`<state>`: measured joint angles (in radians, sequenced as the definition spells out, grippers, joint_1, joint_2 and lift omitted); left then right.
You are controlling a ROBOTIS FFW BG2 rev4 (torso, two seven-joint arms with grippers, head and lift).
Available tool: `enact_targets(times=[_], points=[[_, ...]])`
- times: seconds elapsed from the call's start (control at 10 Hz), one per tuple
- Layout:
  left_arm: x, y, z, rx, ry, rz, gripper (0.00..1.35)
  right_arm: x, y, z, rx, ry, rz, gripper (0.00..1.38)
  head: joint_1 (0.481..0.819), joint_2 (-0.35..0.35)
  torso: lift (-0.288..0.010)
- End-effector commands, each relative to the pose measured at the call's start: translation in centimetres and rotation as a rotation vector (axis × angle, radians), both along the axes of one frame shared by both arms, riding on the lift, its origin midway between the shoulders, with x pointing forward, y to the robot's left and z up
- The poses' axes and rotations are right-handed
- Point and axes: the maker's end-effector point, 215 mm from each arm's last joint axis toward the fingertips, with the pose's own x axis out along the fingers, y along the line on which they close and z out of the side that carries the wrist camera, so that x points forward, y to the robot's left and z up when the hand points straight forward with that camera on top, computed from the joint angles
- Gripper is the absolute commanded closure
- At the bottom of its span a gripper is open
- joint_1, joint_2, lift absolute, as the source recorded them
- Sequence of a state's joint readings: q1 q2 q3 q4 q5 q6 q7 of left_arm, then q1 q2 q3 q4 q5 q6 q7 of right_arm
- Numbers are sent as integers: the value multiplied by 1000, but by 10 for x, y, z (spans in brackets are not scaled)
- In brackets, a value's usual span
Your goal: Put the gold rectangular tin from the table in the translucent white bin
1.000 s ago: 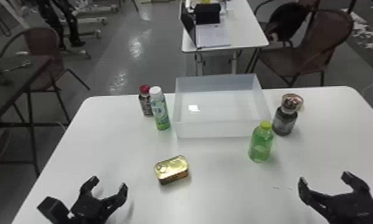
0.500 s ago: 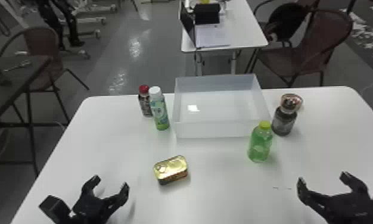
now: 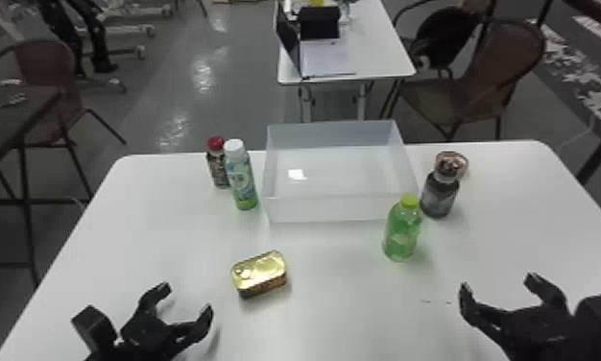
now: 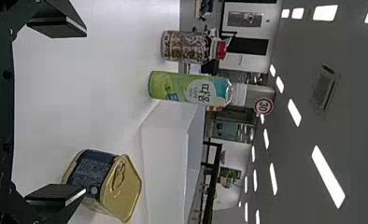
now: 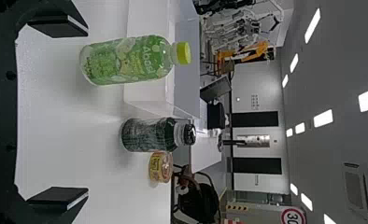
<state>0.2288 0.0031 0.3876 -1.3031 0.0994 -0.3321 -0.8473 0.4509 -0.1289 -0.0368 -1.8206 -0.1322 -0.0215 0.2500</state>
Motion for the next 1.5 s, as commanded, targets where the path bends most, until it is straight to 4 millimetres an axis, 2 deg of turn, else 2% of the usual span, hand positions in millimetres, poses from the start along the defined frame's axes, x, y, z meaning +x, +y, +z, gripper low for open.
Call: enact_targets(times=[0.0, 0.2, 0.3, 0.7, 1.0, 1.4], points=[[7, -13, -2, 26, 6, -58, 128, 1, 0, 0, 4, 0, -2, 94, 695, 78, -87], [17, -44, -2, 76, 19, -170, 128, 1, 3, 0, 16, 0, -8, 94, 695, 52, -87], [22, -52, -2, 116, 23, -213, 128, 1, 4, -1, 20, 1, -7, 94, 695, 43, -87], [38, -57, 0, 190, 25, -283, 124, 2, 11, -2, 33, 3, -1, 94, 695, 14, -87], [42, -80, -6, 184, 37, -367, 122, 2, 14, -4, 39, 6, 2, 94, 695, 6, -87], [54, -110, 0, 189, 16, -435, 122, 3, 18, -6, 50, 8, 3, 94, 695, -26, -87]])
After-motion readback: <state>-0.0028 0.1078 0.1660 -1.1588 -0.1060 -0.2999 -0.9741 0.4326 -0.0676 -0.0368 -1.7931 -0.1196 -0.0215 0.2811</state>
